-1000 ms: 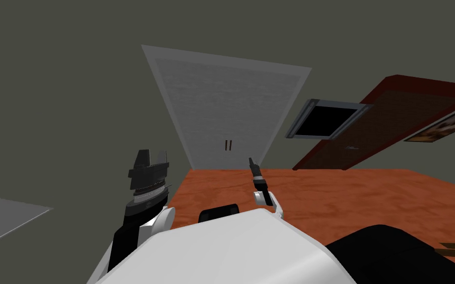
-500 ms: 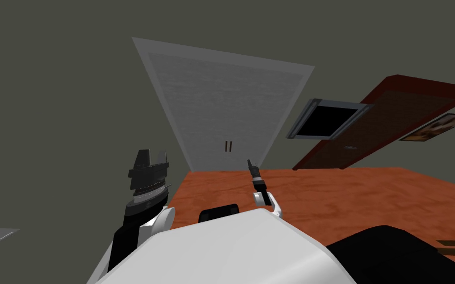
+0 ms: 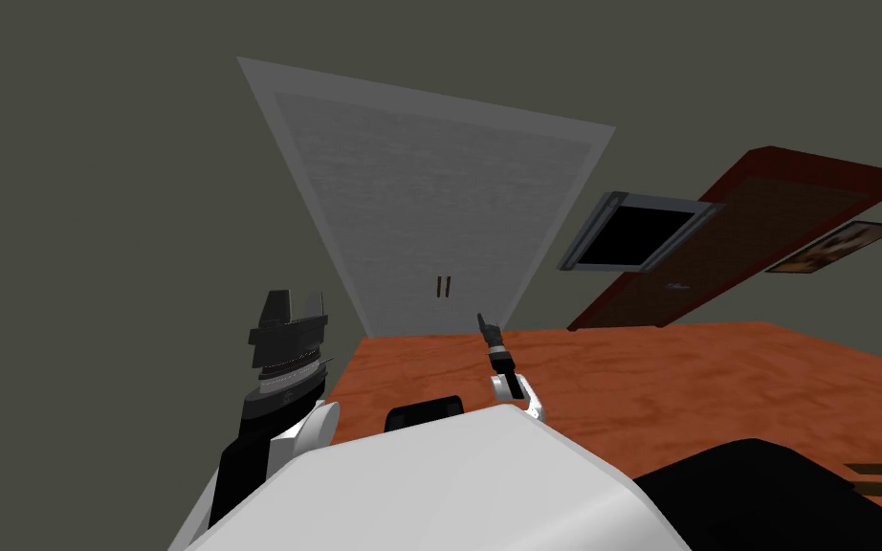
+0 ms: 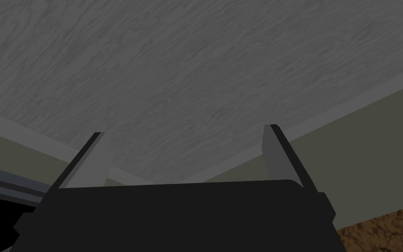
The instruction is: Pull the door open
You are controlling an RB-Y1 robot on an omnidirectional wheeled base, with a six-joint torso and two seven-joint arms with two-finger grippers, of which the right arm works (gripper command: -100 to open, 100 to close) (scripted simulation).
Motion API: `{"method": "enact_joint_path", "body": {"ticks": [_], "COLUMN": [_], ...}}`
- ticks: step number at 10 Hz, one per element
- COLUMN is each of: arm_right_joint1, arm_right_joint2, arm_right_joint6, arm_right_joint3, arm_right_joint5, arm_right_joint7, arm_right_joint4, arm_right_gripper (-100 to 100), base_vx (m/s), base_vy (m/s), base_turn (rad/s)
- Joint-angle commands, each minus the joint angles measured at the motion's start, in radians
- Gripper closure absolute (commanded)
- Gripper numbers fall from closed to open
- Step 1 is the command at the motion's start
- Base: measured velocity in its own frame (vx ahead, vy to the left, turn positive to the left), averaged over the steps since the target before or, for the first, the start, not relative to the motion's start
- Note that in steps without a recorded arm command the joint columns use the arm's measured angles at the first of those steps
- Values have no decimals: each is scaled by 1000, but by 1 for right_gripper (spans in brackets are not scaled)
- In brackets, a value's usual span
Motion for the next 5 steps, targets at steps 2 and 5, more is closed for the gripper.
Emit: {"method": "enact_joint_path", "body": {"ticks": [2, 5], "arm_right_joint1": [-15, -34], "arm_right_joint2": [-4, -6], "arm_right_joint6": [-15, -29], "arm_right_joint3": [-6, -13], "arm_right_joint5": [16, 34], "arm_right_joint7": [42, 89], "arm_right_joint4": [54, 116], "arm_right_gripper": [-100, -100], "base_vx": [90, 98], "base_vy": [33, 32], "base_turn": [-38, -36]}}
